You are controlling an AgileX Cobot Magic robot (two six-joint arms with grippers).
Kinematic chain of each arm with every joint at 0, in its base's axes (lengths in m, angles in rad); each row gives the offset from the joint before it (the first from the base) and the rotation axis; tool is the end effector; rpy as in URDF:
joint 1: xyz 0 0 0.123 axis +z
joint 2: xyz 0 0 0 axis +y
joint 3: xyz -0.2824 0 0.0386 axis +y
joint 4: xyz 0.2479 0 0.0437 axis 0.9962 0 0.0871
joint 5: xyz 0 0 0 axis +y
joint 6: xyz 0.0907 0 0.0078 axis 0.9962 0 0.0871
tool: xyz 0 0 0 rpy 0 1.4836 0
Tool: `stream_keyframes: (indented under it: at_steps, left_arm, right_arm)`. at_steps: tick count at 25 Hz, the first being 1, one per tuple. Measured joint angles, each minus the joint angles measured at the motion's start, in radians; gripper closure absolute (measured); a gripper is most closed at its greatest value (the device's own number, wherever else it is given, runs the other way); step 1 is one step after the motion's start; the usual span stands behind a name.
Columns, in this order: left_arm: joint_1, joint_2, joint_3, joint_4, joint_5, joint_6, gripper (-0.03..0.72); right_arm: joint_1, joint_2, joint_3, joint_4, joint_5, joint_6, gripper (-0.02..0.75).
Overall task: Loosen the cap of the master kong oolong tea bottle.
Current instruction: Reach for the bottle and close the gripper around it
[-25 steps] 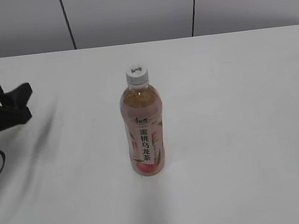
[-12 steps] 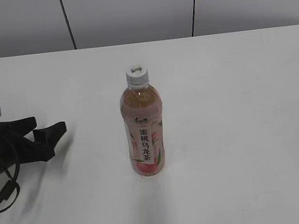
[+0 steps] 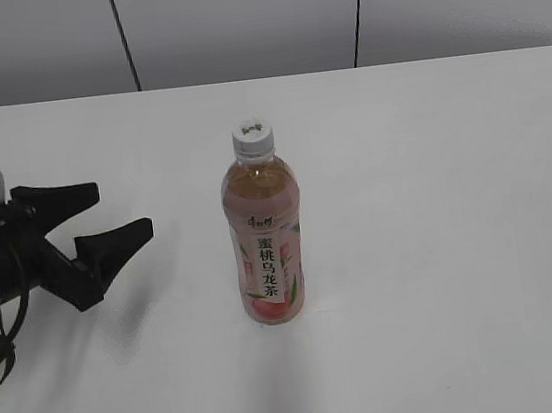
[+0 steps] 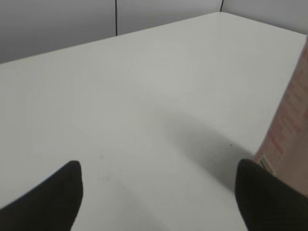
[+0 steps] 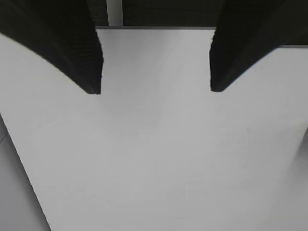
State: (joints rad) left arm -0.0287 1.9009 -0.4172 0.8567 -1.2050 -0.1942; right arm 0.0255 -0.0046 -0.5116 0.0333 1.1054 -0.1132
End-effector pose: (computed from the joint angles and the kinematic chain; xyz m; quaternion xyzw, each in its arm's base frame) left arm 0.2517 -0.0715 0.1119 0.3022 0.7292 -0.2678 0.5524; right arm -0.0089 0.0025 0.2768 -0.0608 0.8583 -0.0057 0.5095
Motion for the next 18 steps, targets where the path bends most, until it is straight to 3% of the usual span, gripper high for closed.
stream_keyframes:
  at_steps: [8,18]
  left_arm:
    - [-0.009,-0.095,0.0,0.076,-0.003,-0.064,0.101]
    - [-0.186,-0.095,0.0,0.081,-0.003,-0.066,0.094]
  right_arm:
    - [0.0,0.0,0.0,0.0,0.0,0.0,0.214]
    - [0.0,0.0,0.0,0.0,0.0,0.0,0.214]
